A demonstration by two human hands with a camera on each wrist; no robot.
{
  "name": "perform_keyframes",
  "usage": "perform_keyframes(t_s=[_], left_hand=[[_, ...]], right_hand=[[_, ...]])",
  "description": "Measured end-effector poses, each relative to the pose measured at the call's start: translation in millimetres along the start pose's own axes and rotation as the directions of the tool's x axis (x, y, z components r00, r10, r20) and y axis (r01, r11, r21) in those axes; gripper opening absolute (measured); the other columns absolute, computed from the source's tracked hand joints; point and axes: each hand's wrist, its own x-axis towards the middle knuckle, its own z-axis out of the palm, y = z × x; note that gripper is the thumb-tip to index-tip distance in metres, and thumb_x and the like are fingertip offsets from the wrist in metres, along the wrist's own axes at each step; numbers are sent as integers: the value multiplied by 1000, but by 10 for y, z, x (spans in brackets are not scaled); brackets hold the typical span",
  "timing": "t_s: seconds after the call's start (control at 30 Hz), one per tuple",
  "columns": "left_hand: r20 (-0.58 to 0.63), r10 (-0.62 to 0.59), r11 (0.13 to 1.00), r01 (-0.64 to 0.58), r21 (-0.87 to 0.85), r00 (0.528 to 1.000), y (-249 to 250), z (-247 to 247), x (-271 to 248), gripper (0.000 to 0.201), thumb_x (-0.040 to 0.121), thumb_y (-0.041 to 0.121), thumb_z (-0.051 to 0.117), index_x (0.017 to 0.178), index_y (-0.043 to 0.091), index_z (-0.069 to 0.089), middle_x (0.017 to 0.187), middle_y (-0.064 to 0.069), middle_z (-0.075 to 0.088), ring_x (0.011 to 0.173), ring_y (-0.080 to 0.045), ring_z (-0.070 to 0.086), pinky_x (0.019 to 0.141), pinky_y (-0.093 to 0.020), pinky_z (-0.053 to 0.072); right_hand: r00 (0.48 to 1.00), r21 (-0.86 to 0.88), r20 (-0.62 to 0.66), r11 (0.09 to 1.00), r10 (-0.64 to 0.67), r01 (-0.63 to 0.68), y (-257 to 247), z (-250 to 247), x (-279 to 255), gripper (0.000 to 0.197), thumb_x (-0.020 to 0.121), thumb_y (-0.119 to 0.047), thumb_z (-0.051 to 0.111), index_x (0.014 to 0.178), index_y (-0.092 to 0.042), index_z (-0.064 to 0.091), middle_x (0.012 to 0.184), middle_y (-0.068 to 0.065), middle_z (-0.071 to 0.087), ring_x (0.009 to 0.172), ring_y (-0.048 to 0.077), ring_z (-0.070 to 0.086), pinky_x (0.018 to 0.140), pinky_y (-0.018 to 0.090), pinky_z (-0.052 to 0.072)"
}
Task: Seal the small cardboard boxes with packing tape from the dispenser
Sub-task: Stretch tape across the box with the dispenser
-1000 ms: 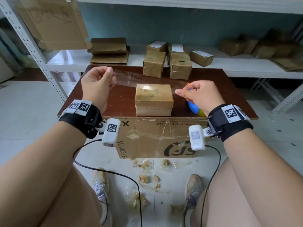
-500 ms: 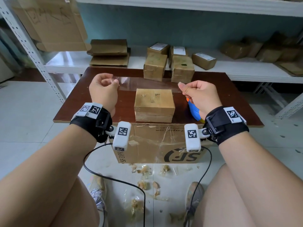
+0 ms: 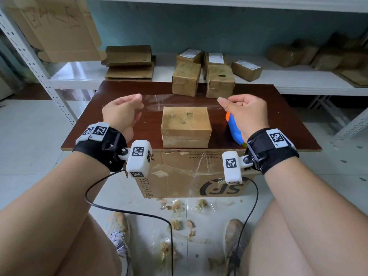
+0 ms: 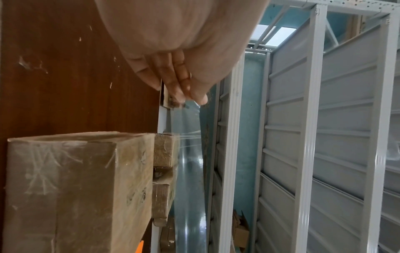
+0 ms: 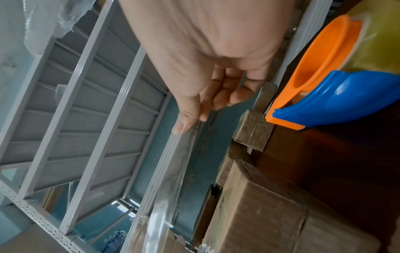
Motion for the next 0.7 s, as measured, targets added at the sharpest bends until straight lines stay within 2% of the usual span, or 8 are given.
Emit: perform_keyframes(t_s=[0.07,0.13,0.27,0.33,0.4,0.47,0.57,0.7], left_hand=[[-26,25,999,-24,28,999,-19,-9,4,6,93,22,84,95,17,81,92,-3,78,85,-13,73,80,-25,60],[-35,40,998,-38,44,999,-14,-13,-7,7,93,25,84,95,20,80,99,-2,79,93,-14,74,83,-25,62],[-25,29,998,-27,64,999,13,-47,-21,9,90,34,87,93,26,82,90,5,82,92,-13,72,94,-35,60],[-27,40,998,-38,49,999,13,-52,-44,10,88,32,88,92,24,84,92,1,83,95,-15,77,100,-37,61],[-46,49,998,-48,35,998,8,-48,-61,10,86,32,89,89,23,86,89,1,82,90,-15,78,99,-36,62],[-57,46,999,-45,23,997,10,-44,-77,8,87,30,89,84,24,86,82,4,79,81,-11,75,95,-32,63],[-59,18,1000,-17,10,998,-8,-23,-88,7,91,27,87,87,22,84,79,3,76,77,-8,71,91,-29,64],[-58,-47,999,48,16,997,-57,-6,-75,11,92,24,85,88,14,83,64,4,69,70,-8,67,89,-32,65]], right_hand=[[999,-30,40,999,19,-18,26,30,-12,27,81,-36,92,82,-13,78,66,-8,72,65,3,65,90,31,58],[998,-58,58,998,33,-29,37,46,-12,28,85,-35,89,79,-10,76,68,-9,72,69,3,66,89,30,55],[992,-50,60,993,109,-106,70,18,63,29,86,-35,88,80,-11,74,76,-4,76,86,9,73,97,33,54],[987,-42,64,988,148,-146,71,13,55,31,85,-37,89,82,-11,73,67,-11,71,70,5,65,82,29,51],[977,-18,64,979,204,-204,74,17,40,31,83,-38,90,81,-13,71,56,-16,62,54,2,49,63,22,43],[957,11,75,959,281,-282,60,23,26,31,83,-39,90,86,-13,73,67,-11,68,55,5,46,50,18,35],[926,71,94,926,364,-371,56,19,15,31,83,-38,90,94,-12,75,87,-1,76,57,9,46,46,21,31],[908,106,58,902,415,-419,85,54,28,29,85,-33,89,95,-11,73,84,3,73,53,9,43,51,23,36]])
